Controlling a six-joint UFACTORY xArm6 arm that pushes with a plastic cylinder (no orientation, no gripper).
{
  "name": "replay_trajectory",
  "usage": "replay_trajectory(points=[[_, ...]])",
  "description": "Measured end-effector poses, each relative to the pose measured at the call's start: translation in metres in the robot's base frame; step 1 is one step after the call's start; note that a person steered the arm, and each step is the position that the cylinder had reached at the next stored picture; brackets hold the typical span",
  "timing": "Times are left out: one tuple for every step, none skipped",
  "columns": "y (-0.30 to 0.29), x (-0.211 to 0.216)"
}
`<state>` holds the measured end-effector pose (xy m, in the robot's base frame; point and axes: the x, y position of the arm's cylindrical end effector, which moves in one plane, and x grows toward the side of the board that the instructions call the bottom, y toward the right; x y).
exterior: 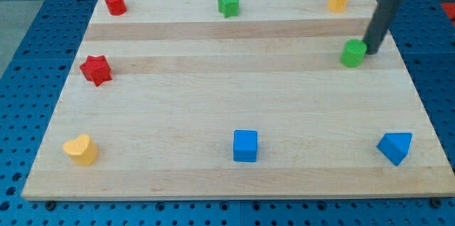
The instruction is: Slide the green circle towards the center
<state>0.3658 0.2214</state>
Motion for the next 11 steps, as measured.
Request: replay_trajectory(points=[[-0.057,0.02],[-0.112,0.025],[-0.109,0.032],[-0.075,0.047],[-0.069,0.081],[-0.114,0.098],[-0.176,0.085],[-0.191,0.063],[-0.188,0.093],[-0.156,0.105],[-0.114,0.083]])
